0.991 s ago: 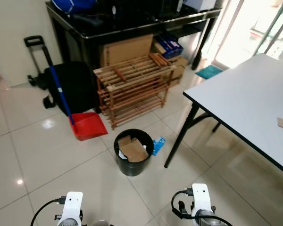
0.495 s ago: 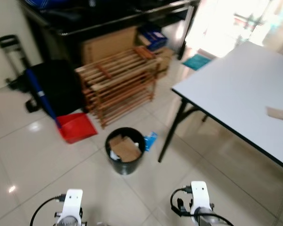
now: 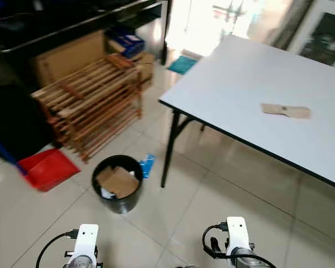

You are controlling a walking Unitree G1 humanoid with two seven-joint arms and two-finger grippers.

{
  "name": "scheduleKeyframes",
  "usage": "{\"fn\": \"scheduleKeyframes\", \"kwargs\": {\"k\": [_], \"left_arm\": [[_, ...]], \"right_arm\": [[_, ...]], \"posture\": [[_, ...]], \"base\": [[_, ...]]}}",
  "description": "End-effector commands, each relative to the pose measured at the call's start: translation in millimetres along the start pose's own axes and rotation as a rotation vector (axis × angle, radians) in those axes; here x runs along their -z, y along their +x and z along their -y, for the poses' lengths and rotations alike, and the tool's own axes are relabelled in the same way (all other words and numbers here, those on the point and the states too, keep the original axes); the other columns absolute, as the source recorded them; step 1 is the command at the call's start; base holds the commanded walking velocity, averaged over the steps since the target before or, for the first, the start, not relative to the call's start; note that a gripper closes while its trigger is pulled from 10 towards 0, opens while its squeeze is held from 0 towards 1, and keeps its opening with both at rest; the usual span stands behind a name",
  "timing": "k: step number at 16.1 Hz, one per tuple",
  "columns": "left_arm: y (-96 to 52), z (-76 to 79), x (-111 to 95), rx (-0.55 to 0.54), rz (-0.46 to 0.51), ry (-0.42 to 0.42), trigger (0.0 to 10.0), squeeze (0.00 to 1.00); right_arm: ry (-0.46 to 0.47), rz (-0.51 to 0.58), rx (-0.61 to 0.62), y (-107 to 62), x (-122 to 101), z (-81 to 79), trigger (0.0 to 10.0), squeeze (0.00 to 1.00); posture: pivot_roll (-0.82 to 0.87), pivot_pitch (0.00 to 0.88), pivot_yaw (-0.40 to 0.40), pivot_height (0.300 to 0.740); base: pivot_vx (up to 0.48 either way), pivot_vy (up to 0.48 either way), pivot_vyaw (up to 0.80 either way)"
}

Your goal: Picking trash to rubbish bin

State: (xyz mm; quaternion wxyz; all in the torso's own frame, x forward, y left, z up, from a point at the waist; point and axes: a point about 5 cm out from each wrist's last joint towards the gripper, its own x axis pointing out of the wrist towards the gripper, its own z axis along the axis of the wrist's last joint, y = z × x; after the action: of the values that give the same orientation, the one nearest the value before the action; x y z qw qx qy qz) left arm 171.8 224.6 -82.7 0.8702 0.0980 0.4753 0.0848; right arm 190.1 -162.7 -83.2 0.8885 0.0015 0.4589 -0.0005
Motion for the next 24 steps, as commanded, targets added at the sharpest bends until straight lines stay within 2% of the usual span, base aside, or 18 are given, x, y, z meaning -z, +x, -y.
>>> {"fn": "scheduleKeyframes", "kwargs": {"k": [1,4,17,23,24], "left_arm": [[-0.2,0.4,2.0,-0.009,-0.013,0.036,10.0,0.0],[0.0,-0.1,2.9,-0.017,-0.03,0.045,10.0,0.0],[-0.2,0.2,3.1,-0.026,-0.032,0.037,10.0,0.0],[-0.3,0.7,2.1,-0.028,-0.017,0.021,10.0,0.0],[-0.5,0.4,0.1,-0.029,0.013,0.033,10.0,0.0]], "right_arm": [[-0.001,-0.021,0.008,-0.7,4.5,2.4,10.0,0.0],[-0.003,-0.022,0.007,-0.8,4.9,2.4,10.0,0.0],[-0.005,-0.024,0.005,-0.9,5.5,2.9,10.0,0.0],[0.001,-0.014,0.006,-0.7,3.5,2.9,10.0,0.0],[-0.004,0.006,0.003,-0.1,-1.3,2.7,10.0,0.0]], "posture": [[0.03,0.073,-0.078,0.74],[0.03,0.074,-0.077,0.74],[0.03,0.073,-0.079,0.74],[0.03,0.072,-0.08,0.74],[0.03,0.072,-0.081,0.74]], "base": [[0.0,-0.27,-0.8],[0.0,-0.435,-0.8],[0.0,0.0,-0.79],[0.0,0.0,0.0],[0.0,0.0,0.0]]}}
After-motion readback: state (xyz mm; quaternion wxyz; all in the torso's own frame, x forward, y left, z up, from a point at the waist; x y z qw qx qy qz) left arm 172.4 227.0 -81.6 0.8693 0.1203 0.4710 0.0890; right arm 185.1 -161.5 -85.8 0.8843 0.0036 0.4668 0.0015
